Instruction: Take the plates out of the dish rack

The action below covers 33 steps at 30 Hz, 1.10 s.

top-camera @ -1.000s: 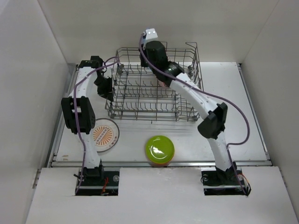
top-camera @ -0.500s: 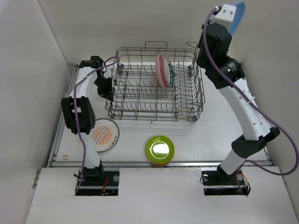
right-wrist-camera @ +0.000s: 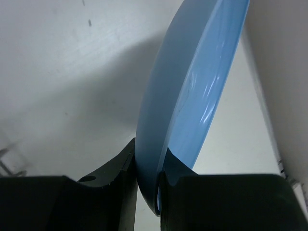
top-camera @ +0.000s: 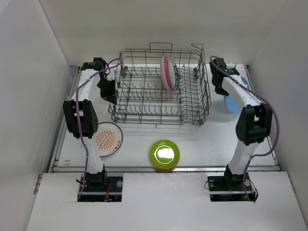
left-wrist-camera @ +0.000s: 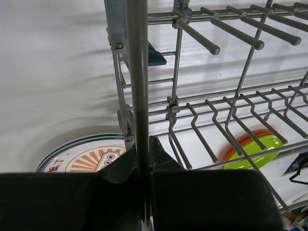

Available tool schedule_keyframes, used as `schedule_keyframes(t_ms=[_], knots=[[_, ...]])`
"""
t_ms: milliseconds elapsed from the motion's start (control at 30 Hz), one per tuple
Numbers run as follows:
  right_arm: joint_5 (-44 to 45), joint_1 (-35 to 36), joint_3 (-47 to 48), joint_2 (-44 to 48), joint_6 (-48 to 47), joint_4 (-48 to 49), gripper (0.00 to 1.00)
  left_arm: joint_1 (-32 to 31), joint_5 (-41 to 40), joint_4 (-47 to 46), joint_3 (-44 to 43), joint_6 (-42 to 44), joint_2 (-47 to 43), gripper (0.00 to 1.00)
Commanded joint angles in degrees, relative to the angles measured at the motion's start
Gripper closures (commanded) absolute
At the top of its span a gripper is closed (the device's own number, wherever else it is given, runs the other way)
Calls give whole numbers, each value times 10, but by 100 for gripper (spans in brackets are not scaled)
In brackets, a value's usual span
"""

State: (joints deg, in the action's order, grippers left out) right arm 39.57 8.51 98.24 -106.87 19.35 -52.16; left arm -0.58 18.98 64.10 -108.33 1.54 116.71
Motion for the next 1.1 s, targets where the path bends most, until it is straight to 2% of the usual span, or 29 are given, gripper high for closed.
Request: schedule_keyframes(t_ms=[0, 167, 233, 267, 300, 333, 467, 633, 667, 800, 867, 933, 1000, 1067], knots=[[-63, -23, -41, -19, 52, 20, 97, 13, -29, 0, 10, -11, -51, 100], [-120, -23, -74, -42, 57, 55, 90, 13, -34, 0, 15, -6, -63, 100], [-135, -23, -81, -42, 57, 61, 81, 13, -34, 0, 15, -6, -63, 100], [-141, -23, -81, -42, 57, 61, 71, 13, -34, 0, 15, -6, -63, 100], [-141, -23, -81, -36, 57, 61, 47, 13, -34, 0, 15, -6, -63, 100], [-141, -23, -69, -25, 57, 54, 34, 13, -34, 0, 15, -6, -63, 100], [-128, -23, -32, 30, 57, 47, 27, 13, -34, 0, 15, -6, -63, 100], [-58, -4, 68, 92, 57, 16, 27, 13, -21, 0, 15, -6, -63, 100], [-22, 31, 108, 97, 57, 8, 27, 13, -21, 0, 15, -6, -63, 100], [-5, 148, 184, 90, 3, 36, 27, 13, -14, 0, 15, -6, -63, 100], [-37, 189, 184, 83, -35, 95, 27, 13, 0, 0, 22, -11, -63, 100], [-119, 236, 174, 68, -62, 148, 27, 13, 21, 0, 36, -11, -63, 100], [-153, 260, 167, 55, -78, 215, 32, 13, 47, -6, 49, -17, -68, 100], [-186, 284, 172, 15, -86, 244, 37, 13, 47, -14, 62, -22, -75, 100]])
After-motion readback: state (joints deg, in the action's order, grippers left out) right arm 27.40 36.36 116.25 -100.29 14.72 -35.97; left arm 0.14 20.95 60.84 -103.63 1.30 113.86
